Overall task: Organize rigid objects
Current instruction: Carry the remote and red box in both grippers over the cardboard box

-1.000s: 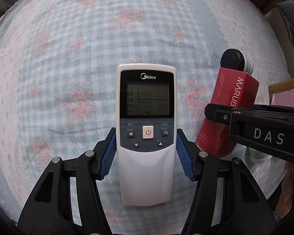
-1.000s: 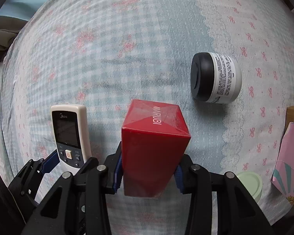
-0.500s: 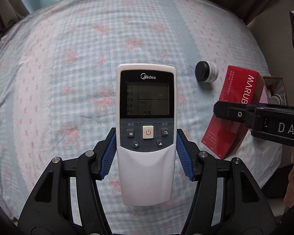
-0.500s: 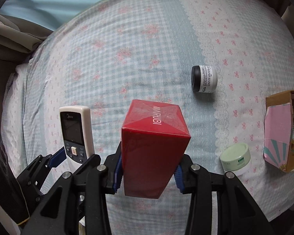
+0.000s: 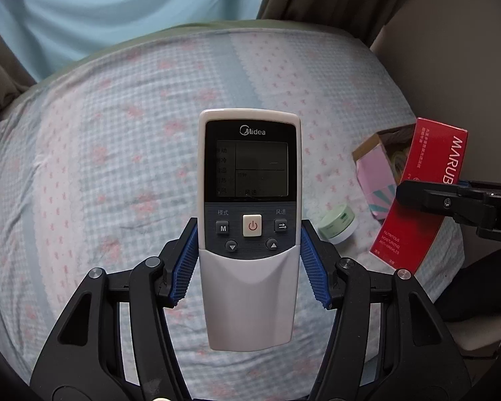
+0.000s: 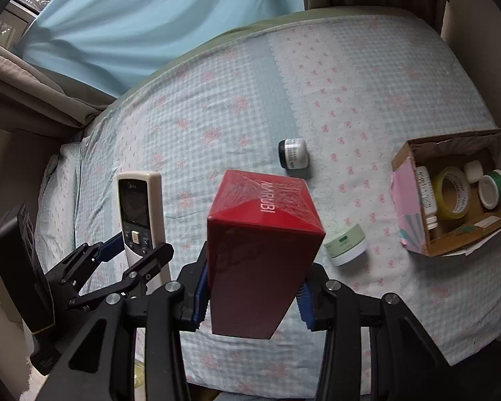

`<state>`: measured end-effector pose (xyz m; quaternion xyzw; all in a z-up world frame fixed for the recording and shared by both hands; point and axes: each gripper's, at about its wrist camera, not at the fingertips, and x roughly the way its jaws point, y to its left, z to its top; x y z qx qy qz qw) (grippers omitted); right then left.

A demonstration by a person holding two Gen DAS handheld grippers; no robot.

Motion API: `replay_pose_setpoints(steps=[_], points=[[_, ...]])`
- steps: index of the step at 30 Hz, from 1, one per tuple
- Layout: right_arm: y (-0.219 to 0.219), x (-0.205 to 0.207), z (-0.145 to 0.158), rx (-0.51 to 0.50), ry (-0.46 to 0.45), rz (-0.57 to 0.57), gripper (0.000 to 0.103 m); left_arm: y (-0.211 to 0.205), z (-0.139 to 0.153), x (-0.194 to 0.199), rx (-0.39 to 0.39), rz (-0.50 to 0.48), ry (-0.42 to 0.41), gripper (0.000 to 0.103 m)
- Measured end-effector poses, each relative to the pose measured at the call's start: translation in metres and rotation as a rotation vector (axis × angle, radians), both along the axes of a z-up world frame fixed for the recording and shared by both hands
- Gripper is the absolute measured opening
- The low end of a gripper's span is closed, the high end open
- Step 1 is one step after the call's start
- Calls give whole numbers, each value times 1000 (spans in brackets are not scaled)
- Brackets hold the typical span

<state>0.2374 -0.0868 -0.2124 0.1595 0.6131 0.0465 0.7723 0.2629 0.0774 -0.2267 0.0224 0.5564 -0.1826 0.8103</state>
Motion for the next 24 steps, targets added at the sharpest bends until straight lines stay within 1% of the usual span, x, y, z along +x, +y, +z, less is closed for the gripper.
replay_pose_setpoints(steps=[4,9,12,17,21,24], points=[[-53,-14,11,-7,-14,15,40,-55,20,-8,-2,16,-28,55],[-132,-31,18,-25,-21,-1,40,-134,35,-15,-50,35,-27,55],[-182,-40,19,-19,-22,-38,40,-183,37,-18,-58,18,-24,55],[-254,-49,20,-30,-31,-95,40,-259,37,-21,-69,-33,-22,55],[-302,-50,19,-29,-31,-143,40,-308,34,-17,-82,-71,-11,55],[-330,-46,14,-28,-26,-173,40,-342,25,-9,-74,-106,0,55]])
